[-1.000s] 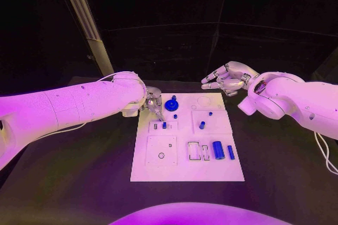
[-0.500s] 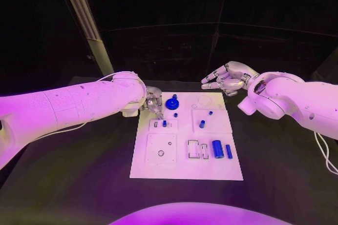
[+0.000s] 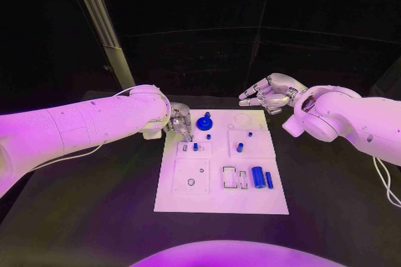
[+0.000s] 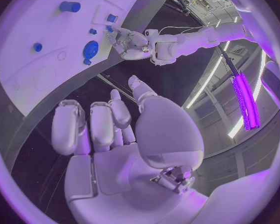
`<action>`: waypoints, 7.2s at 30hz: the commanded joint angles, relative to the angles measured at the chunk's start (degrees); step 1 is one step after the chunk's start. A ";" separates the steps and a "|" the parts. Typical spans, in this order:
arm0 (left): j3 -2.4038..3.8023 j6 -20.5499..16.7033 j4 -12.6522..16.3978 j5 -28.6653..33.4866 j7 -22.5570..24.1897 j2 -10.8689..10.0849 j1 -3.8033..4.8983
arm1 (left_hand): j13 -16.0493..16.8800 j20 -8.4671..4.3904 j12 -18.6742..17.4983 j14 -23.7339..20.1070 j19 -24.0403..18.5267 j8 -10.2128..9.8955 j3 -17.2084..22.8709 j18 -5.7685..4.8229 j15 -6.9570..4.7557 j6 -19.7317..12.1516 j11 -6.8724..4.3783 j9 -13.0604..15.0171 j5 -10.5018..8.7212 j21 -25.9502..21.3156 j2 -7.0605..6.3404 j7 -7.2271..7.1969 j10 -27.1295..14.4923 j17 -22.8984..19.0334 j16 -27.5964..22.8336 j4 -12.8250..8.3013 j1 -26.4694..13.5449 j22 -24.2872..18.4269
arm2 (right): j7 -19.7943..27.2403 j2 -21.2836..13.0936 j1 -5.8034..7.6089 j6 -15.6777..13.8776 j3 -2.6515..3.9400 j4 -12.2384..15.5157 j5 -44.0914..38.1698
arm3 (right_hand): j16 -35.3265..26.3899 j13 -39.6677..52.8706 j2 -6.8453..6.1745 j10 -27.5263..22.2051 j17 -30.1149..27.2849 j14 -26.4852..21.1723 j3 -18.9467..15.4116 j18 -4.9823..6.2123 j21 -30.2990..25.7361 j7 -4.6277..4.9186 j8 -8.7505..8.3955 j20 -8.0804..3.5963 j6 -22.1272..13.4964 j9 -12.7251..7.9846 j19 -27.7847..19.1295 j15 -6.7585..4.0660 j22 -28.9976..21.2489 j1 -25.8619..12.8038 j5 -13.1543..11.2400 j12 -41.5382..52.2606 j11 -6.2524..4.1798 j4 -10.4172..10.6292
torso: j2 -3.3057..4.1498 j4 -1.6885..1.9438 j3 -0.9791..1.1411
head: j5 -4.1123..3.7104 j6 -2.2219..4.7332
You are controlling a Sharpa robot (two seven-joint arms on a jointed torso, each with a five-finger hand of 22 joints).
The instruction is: Assemble the parts on the task board
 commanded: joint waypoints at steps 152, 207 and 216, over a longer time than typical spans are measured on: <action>-2.24 -19.05 18.92 2.43 -12.85 -11.32 -3.08 | 2.80 -2.19 5.46 6.18 2.93 7.98 18.48 -1.96 -2.56 7.62 -3.31 14.34 4.26 4.77 2.54 -4.14 4.78 15.10 2.82 -6.49 -29.60 10.71 | 0.10 -0.21 0.08 0.98 -0.01 -0.48 0.18 | -0.54 -0.20 -0.14 0.11 -0.10 1.10 -0.22 0.86 -0.47 0.13 -0.24 -0.27 0.31 -0.03 -0.16 -0.33 -0.36 -0.81 0.39 -0.06 0.10 -0.44 | 0.01 -0.03 0.08 | 1.63 -1.57; -1.83 -22.85 20.82 5.37 -9.04 -14.19 -2.43 | 1.38 -2.83 2.84 5.70 1.65 5.20 8.32 -1.34 -3.15 7.75 -3.16 13.91 0.14 2.15 -13.33 -3.94 3.86 13.28 1.58 10.09 -29.03 9.98 | 0.27 -0.09 0.06 0.96 -0.02 -0.83 0.18 | -0.70 -0.38 -0.13 0.00 -0.24 1.07 -0.28 0.90 -0.61 0.13 -0.25 -0.26 0.29 -0.03 -0.23 -0.33 -0.53 -0.98 0.39 -0.24 0.11 -0.39 | -0.05 -0.02 0.06 | 1.10 -1.25; -1.40 -27.19 20.19 13.11 6.44 -14.72 0.09 | -18.60 -0.15 -27.56 -7.64 -19.23 0.77 15.25 5.36 0.44 -0.76 0.48 12.58 0.02 -35.71 -10.93 0.12 -14.10 -15.85 -24.74 -0.26 -15.23 -7.58 | 0.47 -0.11 0.06 0.59 -0.02 -1.15 0.18 | -0.91 -0.58 -0.12 -0.12 -0.49 1.02 -0.29 0.97 -0.84 0.13 -0.25 -0.26 0.28 -0.04 -0.41 -0.33 -0.85 -1.01 0.39 -0.45 0.11 -0.39 | -0.06 -0.04 0.10 | 0.81 -0.80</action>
